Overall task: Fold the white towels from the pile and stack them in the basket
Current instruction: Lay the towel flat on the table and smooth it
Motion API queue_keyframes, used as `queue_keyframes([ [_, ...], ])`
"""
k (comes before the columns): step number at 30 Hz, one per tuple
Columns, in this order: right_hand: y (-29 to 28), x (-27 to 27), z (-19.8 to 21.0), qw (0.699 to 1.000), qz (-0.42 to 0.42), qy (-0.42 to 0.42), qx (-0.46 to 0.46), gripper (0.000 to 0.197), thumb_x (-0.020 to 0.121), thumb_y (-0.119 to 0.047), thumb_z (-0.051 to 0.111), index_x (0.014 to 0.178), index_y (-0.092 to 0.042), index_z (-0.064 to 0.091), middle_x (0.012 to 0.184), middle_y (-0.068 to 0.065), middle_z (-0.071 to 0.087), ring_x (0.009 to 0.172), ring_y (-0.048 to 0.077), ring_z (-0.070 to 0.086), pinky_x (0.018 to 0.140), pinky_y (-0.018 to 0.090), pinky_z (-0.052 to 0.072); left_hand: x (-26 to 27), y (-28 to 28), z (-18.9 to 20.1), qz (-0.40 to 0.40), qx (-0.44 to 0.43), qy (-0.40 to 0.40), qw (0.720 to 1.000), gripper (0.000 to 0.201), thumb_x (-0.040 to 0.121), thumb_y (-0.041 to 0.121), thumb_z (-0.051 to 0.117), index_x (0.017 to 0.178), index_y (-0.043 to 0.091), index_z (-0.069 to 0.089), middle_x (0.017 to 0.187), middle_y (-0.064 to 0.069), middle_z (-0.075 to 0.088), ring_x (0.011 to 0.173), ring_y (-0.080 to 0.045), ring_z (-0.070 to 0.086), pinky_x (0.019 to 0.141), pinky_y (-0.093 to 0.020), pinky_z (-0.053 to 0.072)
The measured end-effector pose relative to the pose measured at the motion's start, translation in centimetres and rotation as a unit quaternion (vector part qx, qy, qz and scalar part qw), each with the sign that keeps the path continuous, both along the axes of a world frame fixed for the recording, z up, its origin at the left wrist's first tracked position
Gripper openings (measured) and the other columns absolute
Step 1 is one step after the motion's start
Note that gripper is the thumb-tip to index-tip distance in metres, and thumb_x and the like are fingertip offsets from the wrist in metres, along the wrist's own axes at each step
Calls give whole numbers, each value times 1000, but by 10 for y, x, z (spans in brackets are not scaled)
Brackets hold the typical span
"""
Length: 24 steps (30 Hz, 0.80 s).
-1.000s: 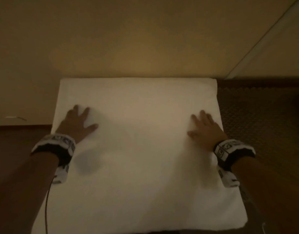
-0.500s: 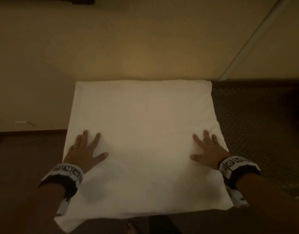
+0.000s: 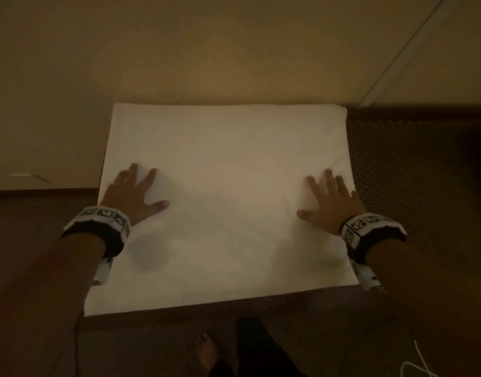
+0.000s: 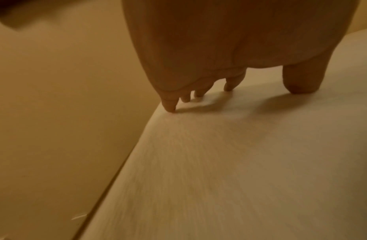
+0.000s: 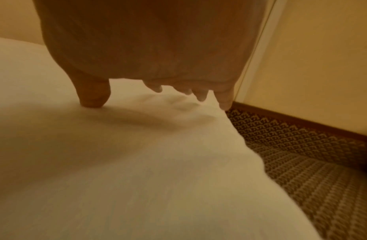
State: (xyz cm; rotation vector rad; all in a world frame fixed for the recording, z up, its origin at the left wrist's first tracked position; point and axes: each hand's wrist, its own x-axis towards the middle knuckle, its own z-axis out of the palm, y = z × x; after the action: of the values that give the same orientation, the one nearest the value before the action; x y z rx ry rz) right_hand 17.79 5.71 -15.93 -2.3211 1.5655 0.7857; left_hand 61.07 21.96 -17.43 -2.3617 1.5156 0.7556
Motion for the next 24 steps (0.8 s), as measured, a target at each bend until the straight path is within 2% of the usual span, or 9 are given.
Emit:
queue_keyframes([
  [4, 83, -28, 1, 997, 52, -31, -39, 98, 77, -86, 26, 149, -39, -20, 154, 3, -37, 147, 28, -19, 118, 54, 4, -53, 86, -4, -54, -42, -7, 998, 88, 83, 81, 25, 150, 44, -18, 161, 0, -26, 150, -32, -9, 121, -53, 11],
  [8, 148, -61, -7, 998, 57, -31, -1, 101, 70, -93, 16, 144, -43, -30, 152, 4, -41, 146, 29, -24, 118, 54, 0, -83, 175, -16, -94, -56, -5, 994, 94, 72, 92, 9, 147, 47, -24, 157, 3, -34, 148, -29, -22, 120, -54, -2],
  [11, 176, -80, -17, 998, 56, -21, 0, 102, 71, -93, 18, 142, -42, -35, 149, 5, -45, 142, 28, -31, 118, 54, -3, -80, 210, -24, -114, -69, -17, 991, 109, 66, 97, 23, 150, 42, -21, 160, 2, -30, 149, -31, -19, 119, -57, 0],
  [13, 188, -83, -22, 998, 60, -30, -19, 98, 76, -90, 19, 143, -41, -33, 149, 5, -43, 140, 25, -30, 117, 54, -1, -80, 221, -27, -117, -70, -26, 990, 113, 68, 93, 36, 151, 41, -20, 161, 0, -27, 149, -32, -16, 119, -58, 3],
  [15, 197, -85, -23, 997, 67, -33, -33, 95, 83, -79, 31, 145, -39, -30, 150, 7, -39, 144, 29, -24, 117, 54, 3, -83, 228, -30, -124, -77, -39, 989, 112, 75, 76, 54, 150, 41, -21, 162, -2, -22, 150, -34, -11, 118, -60, 9],
  [16, 202, -86, -21, 996, 73, -29, -37, 92, 89, -68, 37, 146, -38, -29, 151, 9, -36, 146, 32, -19, 118, 53, 6, -83, 232, -30, -125, -75, -43, 988, 111, 79, 65, 60, 149, 42, -23, 162, -2, -22, 150, -34, -10, 119, -60, 11],
  [18, 209, -90, -17, 995, 86, -21, -40, 83, 98, -36, 44, 150, -35, -20, 158, 11, -25, 149, 35, -8, 119, 50, 11, -83, 238, -28, -123, -72, -46, 989, 105, 86, 49, 60, 148, 42, -25, 161, -1, -24, 149, -33, -12, 120, -57, 10],
  [20, 214, -94, -10, 994, 100, -26, -42, 76, 98, -18, 43, 155, -29, -7, 162, 12, -12, 149, 34, -2, 119, 47, 15, -82, 242, -22, -124, -59, -41, 990, 93, 92, 44, 52, 147, 42, -23, 160, 2, -25, 150, -30, -12, 121, -54, 10],
  [24, 211, -104, 2, 992, 100, -4, -77, 56, 100, -18, 38, 153, -18, 20, 163, 8, 9, 149, 28, 14, 117, 45, 21, -70, 241, -11, -130, -10, -47, 990, 85, 97, 38, 45, 147, 39, -24, 161, 5, -23, 151, -26, -8, 122, -49, 16],
])
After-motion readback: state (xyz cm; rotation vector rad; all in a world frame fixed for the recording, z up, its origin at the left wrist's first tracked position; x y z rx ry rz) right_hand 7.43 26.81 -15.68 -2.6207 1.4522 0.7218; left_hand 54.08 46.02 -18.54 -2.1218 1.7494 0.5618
